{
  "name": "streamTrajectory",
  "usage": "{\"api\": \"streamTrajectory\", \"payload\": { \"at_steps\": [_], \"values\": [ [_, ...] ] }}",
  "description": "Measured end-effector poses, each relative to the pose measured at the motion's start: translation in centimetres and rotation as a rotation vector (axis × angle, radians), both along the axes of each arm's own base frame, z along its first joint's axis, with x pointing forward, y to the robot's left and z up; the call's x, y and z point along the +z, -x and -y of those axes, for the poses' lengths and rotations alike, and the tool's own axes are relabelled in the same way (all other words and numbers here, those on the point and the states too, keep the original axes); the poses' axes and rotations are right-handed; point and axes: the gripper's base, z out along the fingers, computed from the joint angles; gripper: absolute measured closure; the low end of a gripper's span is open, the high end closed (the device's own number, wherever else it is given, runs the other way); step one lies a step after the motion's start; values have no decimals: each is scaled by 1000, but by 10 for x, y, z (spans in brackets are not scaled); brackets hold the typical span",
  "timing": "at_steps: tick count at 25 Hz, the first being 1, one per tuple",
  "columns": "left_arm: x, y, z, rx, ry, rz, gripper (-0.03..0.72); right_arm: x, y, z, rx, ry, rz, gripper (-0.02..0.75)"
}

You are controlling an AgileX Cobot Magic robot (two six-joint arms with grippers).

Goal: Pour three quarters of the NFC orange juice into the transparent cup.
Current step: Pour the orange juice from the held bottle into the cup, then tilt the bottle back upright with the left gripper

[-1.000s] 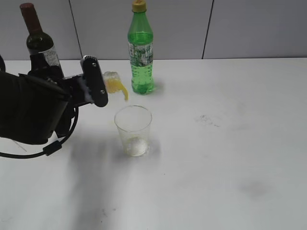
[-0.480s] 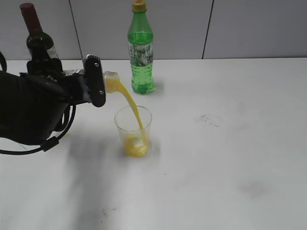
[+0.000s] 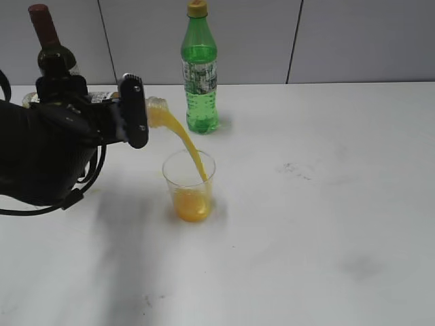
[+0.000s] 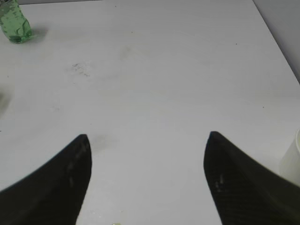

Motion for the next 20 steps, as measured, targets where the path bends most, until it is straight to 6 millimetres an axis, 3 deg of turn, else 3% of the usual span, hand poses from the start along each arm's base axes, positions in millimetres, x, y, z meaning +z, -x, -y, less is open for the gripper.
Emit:
{"api": "streamTrajectory", "payload": {
  "at_steps": [20],
  "values": [
    [1,0,0,2,-10,8,214,0,0,0,0,0,0,166]
  ]
}}
